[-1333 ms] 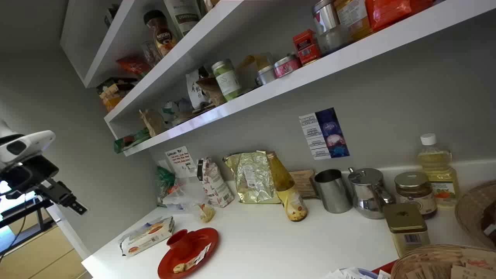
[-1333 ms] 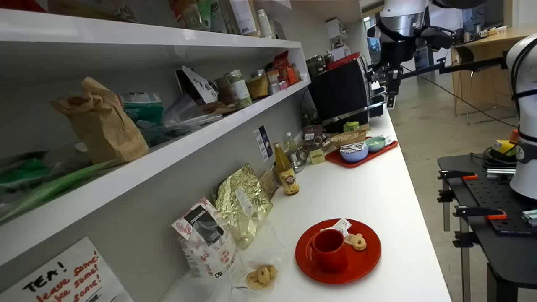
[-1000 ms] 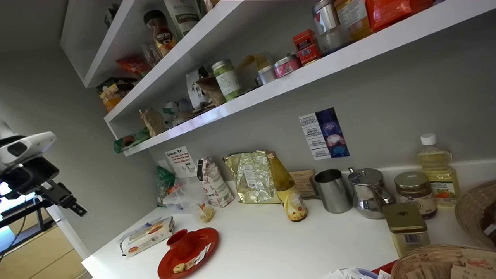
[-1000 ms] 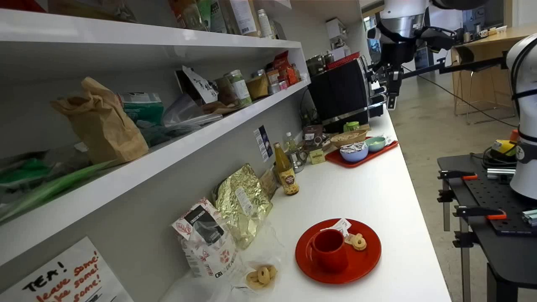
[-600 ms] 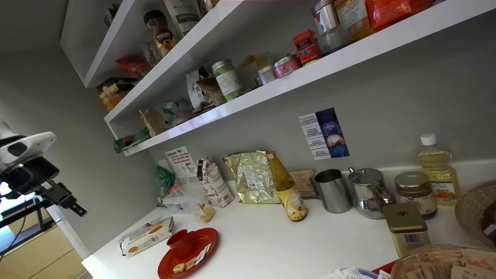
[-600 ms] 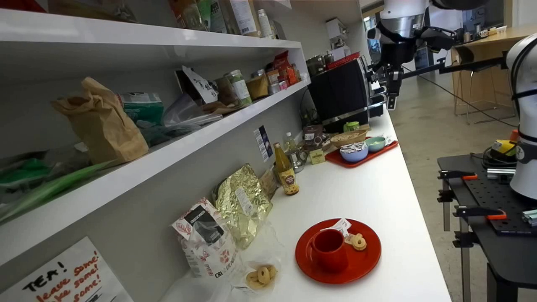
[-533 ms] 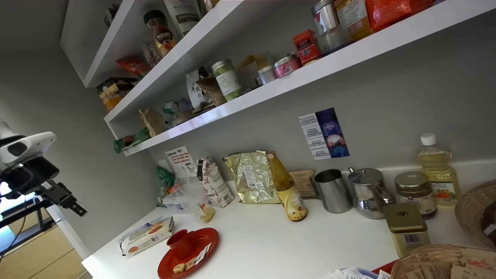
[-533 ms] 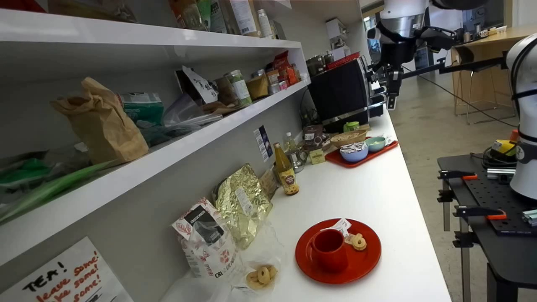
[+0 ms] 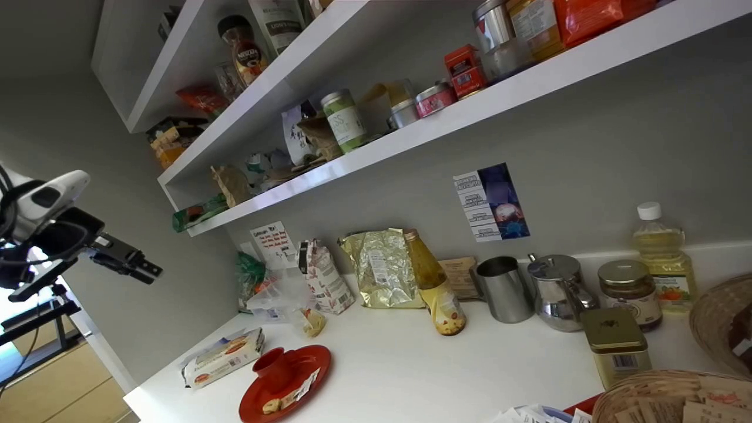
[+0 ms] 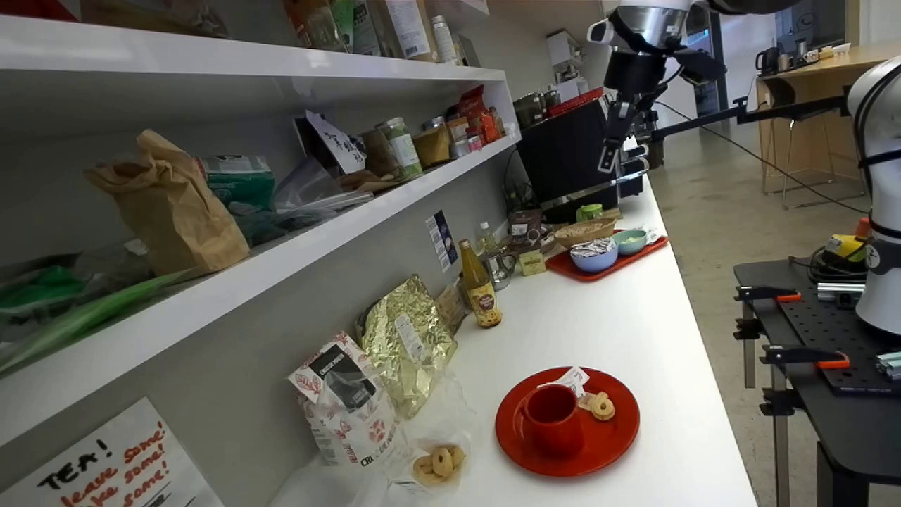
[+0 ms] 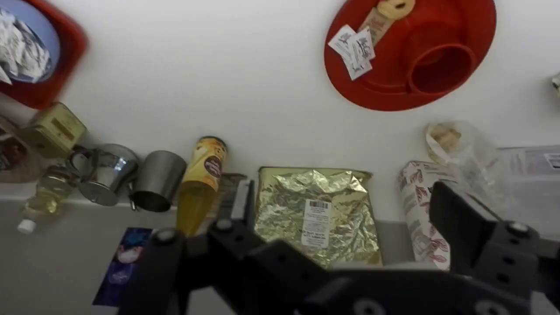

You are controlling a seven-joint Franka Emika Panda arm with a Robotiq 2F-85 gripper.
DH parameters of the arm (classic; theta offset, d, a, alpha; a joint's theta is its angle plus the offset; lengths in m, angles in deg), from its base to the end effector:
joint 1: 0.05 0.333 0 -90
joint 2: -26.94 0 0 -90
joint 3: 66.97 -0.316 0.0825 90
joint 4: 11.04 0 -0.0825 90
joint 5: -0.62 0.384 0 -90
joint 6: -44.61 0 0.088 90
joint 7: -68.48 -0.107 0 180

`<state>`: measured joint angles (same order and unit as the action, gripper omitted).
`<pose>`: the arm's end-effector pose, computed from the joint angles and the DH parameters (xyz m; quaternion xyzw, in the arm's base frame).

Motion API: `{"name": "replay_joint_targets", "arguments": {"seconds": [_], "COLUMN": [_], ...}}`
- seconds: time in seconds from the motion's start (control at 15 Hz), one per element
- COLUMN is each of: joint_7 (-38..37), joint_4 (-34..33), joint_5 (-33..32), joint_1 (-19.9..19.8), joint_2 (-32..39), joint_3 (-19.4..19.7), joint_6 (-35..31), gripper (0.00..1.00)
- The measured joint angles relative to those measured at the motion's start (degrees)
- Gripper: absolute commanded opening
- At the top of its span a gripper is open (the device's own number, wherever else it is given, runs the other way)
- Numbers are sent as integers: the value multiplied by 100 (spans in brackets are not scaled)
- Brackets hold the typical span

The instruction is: Remove the red mug from the red plate.

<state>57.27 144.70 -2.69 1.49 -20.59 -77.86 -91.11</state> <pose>0.3344 0.0767 0.5066 0.9683 0.0125 0.2442 0.0503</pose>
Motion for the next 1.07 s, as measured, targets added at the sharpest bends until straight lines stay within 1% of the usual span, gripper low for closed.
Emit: {"name": "replay_joint_targets", "arguments": {"seconds": [0.2, 0.53, 0.87, 1.07], "joint_7": [-60, -497, -1556, -2251], "joint_4": [-366, -1279, -2247, -2736], "joint_5": [9, -50, -466, -838], "joint_1": [57, -25, -72, 109], "joint_2": [760, 2331, 3829, 4642], "joint_3": [-175, -500, -819, -843], "joint_6": [-562, -899, -903, -835], "gripper": [100, 100, 100, 100]}}
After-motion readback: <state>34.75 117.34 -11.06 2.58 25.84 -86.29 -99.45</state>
